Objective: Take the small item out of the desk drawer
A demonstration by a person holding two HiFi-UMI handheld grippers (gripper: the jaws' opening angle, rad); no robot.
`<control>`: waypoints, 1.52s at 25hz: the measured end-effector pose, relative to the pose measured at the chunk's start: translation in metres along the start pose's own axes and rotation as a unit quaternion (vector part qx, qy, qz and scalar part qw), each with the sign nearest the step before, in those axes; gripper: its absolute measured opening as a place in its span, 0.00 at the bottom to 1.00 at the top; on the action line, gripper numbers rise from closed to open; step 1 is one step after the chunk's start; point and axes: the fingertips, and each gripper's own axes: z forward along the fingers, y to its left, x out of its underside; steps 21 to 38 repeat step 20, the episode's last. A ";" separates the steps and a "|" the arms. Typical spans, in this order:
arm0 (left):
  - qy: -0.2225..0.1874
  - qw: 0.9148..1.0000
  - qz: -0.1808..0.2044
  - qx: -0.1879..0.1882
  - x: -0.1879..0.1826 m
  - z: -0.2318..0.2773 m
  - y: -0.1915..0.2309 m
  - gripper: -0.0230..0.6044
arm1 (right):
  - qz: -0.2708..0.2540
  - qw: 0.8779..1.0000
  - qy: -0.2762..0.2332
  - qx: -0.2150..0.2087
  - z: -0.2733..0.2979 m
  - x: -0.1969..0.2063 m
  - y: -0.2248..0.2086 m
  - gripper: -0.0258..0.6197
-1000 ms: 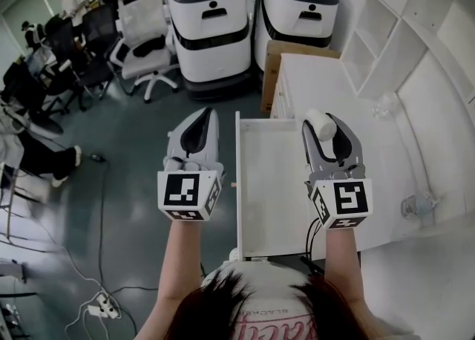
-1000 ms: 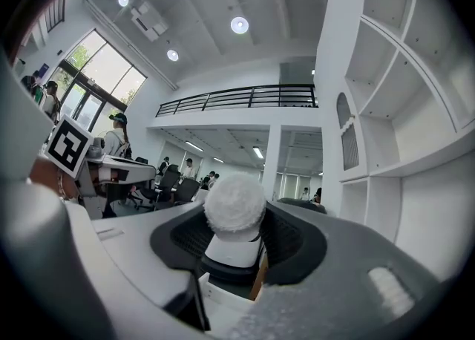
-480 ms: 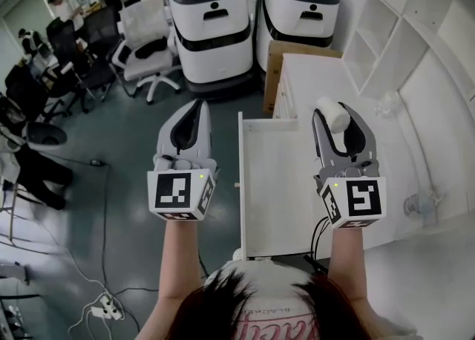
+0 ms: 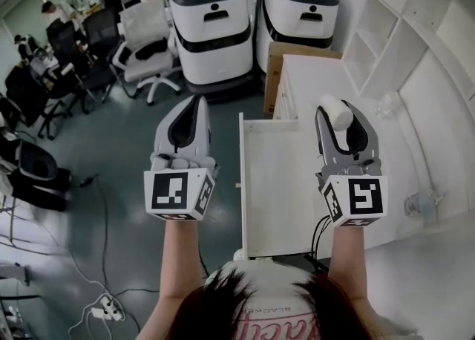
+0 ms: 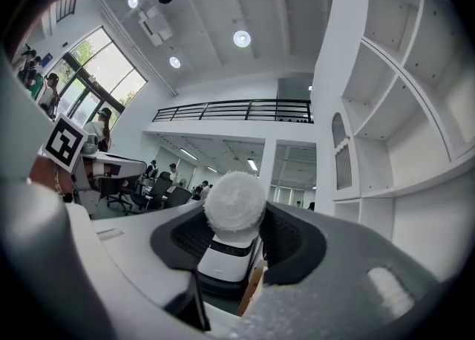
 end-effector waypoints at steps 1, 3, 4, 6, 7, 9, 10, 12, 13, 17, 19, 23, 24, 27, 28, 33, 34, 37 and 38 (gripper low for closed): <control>0.000 1.000 0.001 0.000 0.000 0.000 0.000 0.05 | -0.001 1.000 0.000 0.000 0.000 0.000 0.000 0.31; 0.003 1.000 0.004 0.000 0.002 -0.001 0.000 0.05 | -0.003 1.000 0.000 0.000 0.000 0.000 0.000 0.31; 0.005 1.000 0.008 0.000 0.004 -0.001 0.000 0.05 | -0.005 1.000 0.000 0.001 0.001 0.000 0.001 0.31; 0.009 1.000 0.015 0.001 0.007 -0.001 -0.001 0.05 | -0.009 1.000 0.001 0.001 0.001 0.000 0.002 0.31; 0.009 1.000 0.014 0.002 0.007 -0.001 -0.001 0.05 | -0.011 1.000 0.001 0.000 0.001 0.000 0.003 0.31; 0.007 1.000 0.009 0.003 0.007 -0.002 -0.002 0.05 | -0.012 1.000 0.000 -0.001 0.001 0.000 0.005 0.31; 0.007 1.000 0.010 0.003 0.005 -0.002 -0.002 0.05 | -0.012 1.000 0.000 -0.002 0.001 -0.001 0.006 0.31; 0.007 1.000 0.014 0.002 0.003 -0.003 -0.002 0.05 | -0.013 1.000 0.000 -0.003 0.000 -0.002 0.007 0.31; 0.005 1.000 0.015 0.002 0.003 -0.003 -0.001 0.05 | -0.013 1.000 -0.001 -0.003 0.000 -0.002 0.008 0.31; 0.000 1.000 0.012 0.000 0.003 -0.004 0.002 0.05 | -0.012 1.000 -0.003 -0.004 0.000 -0.004 0.010 0.31; 0.000 1.000 0.011 0.000 0.003 -0.003 0.001 0.05 | -0.013 1.000 -0.003 -0.003 0.000 -0.003 0.009 0.31; -0.001 1.000 0.011 0.001 0.003 -0.003 0.001 0.05 | -0.014 1.000 -0.003 -0.003 0.000 -0.003 0.008 0.31; -0.001 1.000 0.011 0.001 0.003 -0.003 0.001 0.05 | -0.014 1.000 -0.003 -0.003 0.000 -0.003 0.008 0.31; -0.001 1.000 0.011 0.001 0.003 -0.003 0.001 0.05 | -0.014 1.000 -0.003 -0.003 0.000 -0.003 0.008 0.31; -0.001 1.000 0.011 0.001 0.003 -0.003 0.001 0.05 | -0.014 1.000 -0.003 -0.003 0.000 -0.003 0.008 0.31; -0.001 1.000 0.011 0.001 0.003 -0.003 0.001 0.05 | -0.014 1.000 -0.003 -0.003 0.000 -0.003 0.008 0.31; -0.001 1.000 0.011 0.001 0.003 -0.003 0.001 0.05 | -0.014 1.000 -0.003 -0.003 0.000 -0.003 0.008 0.31; -0.001 1.000 0.011 0.001 0.003 -0.003 0.001 0.05 | -0.014 1.000 -0.003 -0.003 0.000 -0.003 0.008 0.31; -0.001 1.000 0.011 0.001 0.003 -0.003 0.001 0.05 | -0.014 1.000 -0.003 -0.003 0.000 -0.003 0.008 0.31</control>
